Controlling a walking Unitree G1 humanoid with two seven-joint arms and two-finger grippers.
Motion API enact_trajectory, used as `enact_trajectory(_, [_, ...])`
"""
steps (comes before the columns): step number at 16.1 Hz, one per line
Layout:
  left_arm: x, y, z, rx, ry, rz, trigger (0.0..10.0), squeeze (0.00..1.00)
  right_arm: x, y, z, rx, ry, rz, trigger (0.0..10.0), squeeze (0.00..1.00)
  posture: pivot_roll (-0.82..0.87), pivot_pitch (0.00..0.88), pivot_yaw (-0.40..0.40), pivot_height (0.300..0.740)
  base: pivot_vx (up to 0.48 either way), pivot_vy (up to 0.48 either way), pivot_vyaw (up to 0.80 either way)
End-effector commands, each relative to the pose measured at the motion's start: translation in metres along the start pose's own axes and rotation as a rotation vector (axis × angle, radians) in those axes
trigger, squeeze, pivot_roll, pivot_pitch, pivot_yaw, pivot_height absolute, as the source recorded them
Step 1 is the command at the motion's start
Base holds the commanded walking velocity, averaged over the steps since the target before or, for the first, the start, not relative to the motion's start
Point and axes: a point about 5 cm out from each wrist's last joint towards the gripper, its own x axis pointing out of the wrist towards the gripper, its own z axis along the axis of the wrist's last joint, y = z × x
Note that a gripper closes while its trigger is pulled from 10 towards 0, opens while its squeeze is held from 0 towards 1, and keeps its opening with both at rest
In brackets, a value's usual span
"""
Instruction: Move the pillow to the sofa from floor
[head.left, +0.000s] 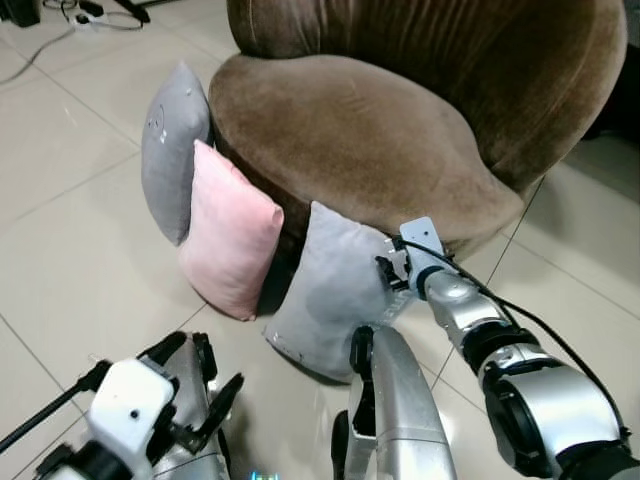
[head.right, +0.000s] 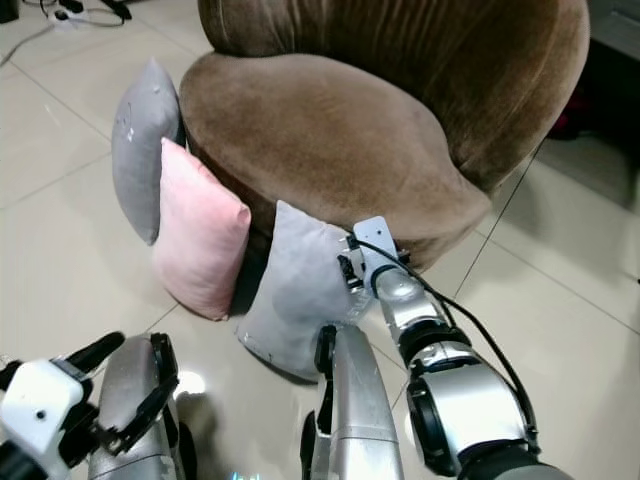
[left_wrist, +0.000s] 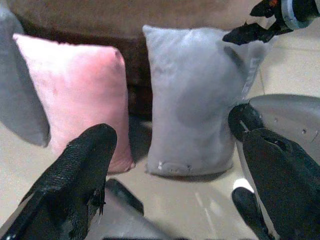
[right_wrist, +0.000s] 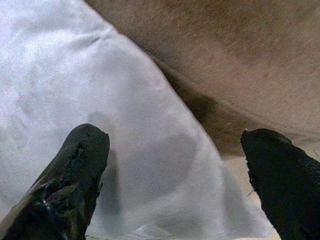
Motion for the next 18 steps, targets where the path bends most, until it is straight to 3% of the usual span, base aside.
enact_trajectory(1, [-0.006, -0.003, 0.004, -0.003, 0.003, -0.002, 10.0, 0.69, 0.0, 0.003, -0.005, 0.009, 0.026, -0.008, 10.0, 0.0, 0.04, 0.237, -0.158, 0.486, 0.0, 0.0, 0.0])
enact_trajectory(4, [-0.017, -0.005, 0.004, 0.007, 0.042, -0.018, 10.0, 0.69, -0.004, 0.039, -0.028, -0.03, 0.109, 0.165, 10.0, 0.0, 0.06, 0.243, -0.142, 0.486, 0.0, 0.0, 0.0])
enact_trajectory(5, [-0.017, -0.005, 0.003, 0.009, 0.046, -0.021, 10.0, 0.68, -0.005, 0.045, -0.033, -0.033, 0.123, 0.195, 10.0, 0.0, 0.06, 0.241, -0.14, 0.486, 0.0, 0.0, 0.0])
enact_trajectory(6, [-0.019, -0.004, 0.004, 0.014, 0.052, -0.026, 10.0, 0.69, -0.008, 0.06, -0.041, -0.04, 0.137, 0.293, 10.0, 0.0, 0.06, 0.234, -0.13, 0.486, 0.0, 0.0, 0.0])
enact_trajectory(9, [-0.018, -0.003, 0.004, 0.016, 0.054, -0.032, 10.0, 0.69, -0.013, 0.071, -0.044, -0.019, 0.11, 0.441, 10.0, 0.0, 0.06, 0.23, -0.123, 0.486, 0.0, 0.0, 0.0])
enact_trajectory(12, [-0.012, -0.003, 0.003, 0.021, 0.043, -0.033, 10.0, 0.69, -0.011, 0.048, -0.034, 0.039, 0.0, 0.382, 10.0, 0.0, 0.06, 0.198, -0.122, 0.486, 0.0, 0.0, 0.0])
enact_trajectory(14, [-0.007, -0.003, 0.002, -0.002, 0.023, 0.029, 10.0, 0.67, -0.015, 0.021, -0.028, 0.122, -0.119, 0.292, 10.0, 0.0, 0.05, 0.149, -0.117, 0.486, 0.0, 0.0, 0.0])
enact_trajectory(16, [-0.003, -0.001, 0.001, -0.026, 0.009, 0.076, 10.0, 0.66, -0.022, 0.009, -0.027, 0.149, -0.187, 0.262, 10.0, 0.0, 0.04, 0.09, -0.111, 0.486, 0.0, 0.0, 0.0])
enact_trajectory(17, [0.004, 0.002, -0.001, -0.057, -0.012, 0.13, 10.0, 0.49, -0.036, -0.003, -0.026, 0.18, -0.25, 0.229, 10.0, 0.0, 0.02, 0.0, -0.093, 0.486, 0.0, 0.0, 0.0])
enact_trajectory(18, [0.012, 0.01, -0.002, -0.067, -0.031, 0.198, 10.0, 0.0, -0.056, -0.014, -0.024, 0.209, -0.294, 0.199, 10.0, 0.0, 0.01, 0.0, -0.085, 0.486, 0.0, 0.0, 0.0])
